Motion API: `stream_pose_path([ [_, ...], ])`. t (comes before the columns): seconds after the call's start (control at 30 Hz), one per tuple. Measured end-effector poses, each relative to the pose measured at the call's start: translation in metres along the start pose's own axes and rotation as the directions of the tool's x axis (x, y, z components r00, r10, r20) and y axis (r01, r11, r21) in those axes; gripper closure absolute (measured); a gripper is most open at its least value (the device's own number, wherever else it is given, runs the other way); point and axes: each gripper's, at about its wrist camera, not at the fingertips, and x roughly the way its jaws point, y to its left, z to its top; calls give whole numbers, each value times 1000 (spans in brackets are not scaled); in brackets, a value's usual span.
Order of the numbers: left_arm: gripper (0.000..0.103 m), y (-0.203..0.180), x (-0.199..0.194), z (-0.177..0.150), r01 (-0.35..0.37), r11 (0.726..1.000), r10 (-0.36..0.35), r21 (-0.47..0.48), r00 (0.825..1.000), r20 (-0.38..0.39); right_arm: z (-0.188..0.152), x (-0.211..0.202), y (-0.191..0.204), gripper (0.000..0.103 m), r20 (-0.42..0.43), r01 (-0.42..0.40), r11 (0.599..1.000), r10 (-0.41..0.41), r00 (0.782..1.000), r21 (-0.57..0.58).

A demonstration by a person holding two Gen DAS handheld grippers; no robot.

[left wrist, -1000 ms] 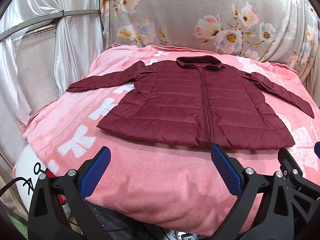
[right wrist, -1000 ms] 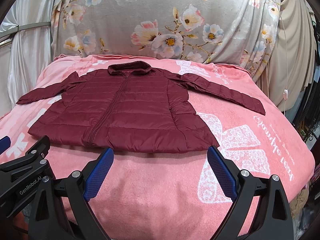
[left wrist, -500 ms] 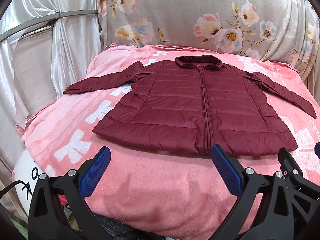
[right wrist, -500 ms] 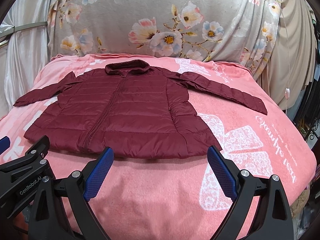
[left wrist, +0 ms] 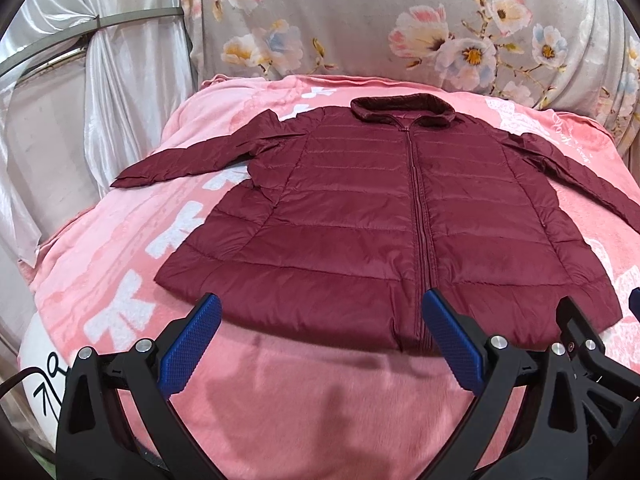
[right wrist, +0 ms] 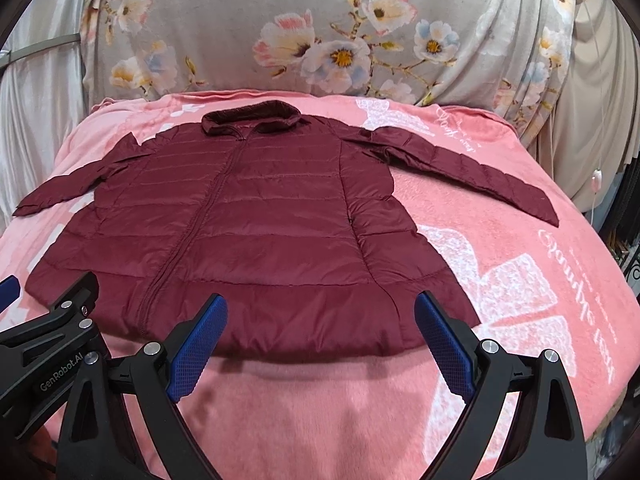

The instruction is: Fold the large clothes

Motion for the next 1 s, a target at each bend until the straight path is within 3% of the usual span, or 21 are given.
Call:
stream_pose_path([
  [0.3,6,-7,20,-1,-4,1000,4,10,999,-32,0,21,0,10,-35,-1,1000,2,999,9],
  [1.0,5,1,-8,4,15,1000,-15,-4,1000,-7,6,-12,-2,10,29,-6,1000,6,1000,17],
])
